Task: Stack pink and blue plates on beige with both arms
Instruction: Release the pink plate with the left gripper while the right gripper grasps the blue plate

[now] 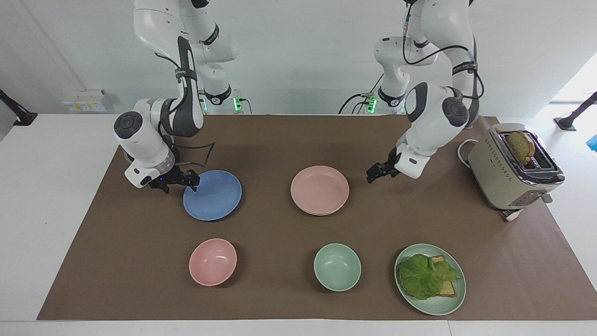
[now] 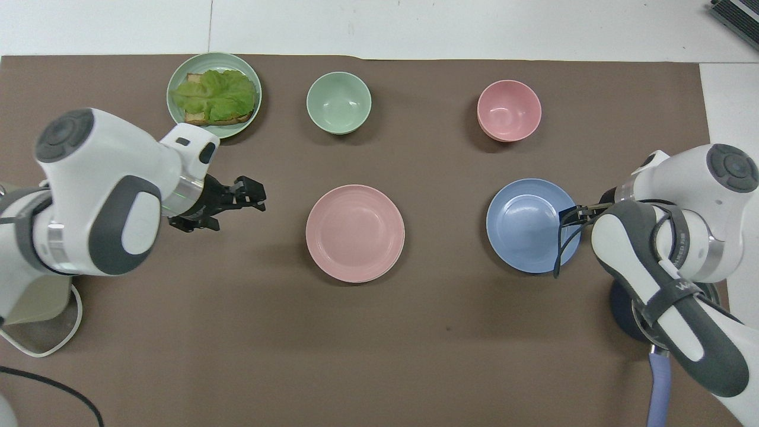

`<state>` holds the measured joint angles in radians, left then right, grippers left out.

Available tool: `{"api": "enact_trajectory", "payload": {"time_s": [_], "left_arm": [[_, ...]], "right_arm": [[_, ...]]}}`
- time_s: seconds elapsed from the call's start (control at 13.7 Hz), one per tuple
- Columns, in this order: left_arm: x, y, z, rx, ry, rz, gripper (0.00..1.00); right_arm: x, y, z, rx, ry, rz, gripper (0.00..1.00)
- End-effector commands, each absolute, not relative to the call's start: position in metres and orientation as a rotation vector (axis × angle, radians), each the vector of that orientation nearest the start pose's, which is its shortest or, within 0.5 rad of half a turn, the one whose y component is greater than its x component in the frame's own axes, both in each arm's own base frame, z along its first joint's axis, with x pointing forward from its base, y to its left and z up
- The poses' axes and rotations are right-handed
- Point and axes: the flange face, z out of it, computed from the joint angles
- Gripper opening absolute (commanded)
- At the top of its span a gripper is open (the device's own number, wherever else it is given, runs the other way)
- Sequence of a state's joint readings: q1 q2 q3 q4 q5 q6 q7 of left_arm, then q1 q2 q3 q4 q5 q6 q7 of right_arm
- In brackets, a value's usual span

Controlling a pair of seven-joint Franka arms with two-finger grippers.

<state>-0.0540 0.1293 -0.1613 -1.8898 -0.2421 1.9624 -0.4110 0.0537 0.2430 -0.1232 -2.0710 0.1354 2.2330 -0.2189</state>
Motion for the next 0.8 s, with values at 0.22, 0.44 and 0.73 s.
{"api": "enact_trajectory", "payload": {"time_s": [0.22,0.44,0.73], "left_arm": [[0.574,-0.045,0.505,-3.193,-0.298,0.1,1.0],[0.576,-0.007,0.529,-3.155,-0.201,0.077,1.0],[0.576,0.006,0.568,-3.11,-0.145,0.057,1.0]], "right_arm": [[0.569,-0.044,0.291,-3.012,-0.212,0.101,1.0],[0.569,-0.043,0.292,-3.012,-0.21,0.101,0.83],[0.571,-0.039,0.294,-3.01,-0.212,0.102,0.15]]}}
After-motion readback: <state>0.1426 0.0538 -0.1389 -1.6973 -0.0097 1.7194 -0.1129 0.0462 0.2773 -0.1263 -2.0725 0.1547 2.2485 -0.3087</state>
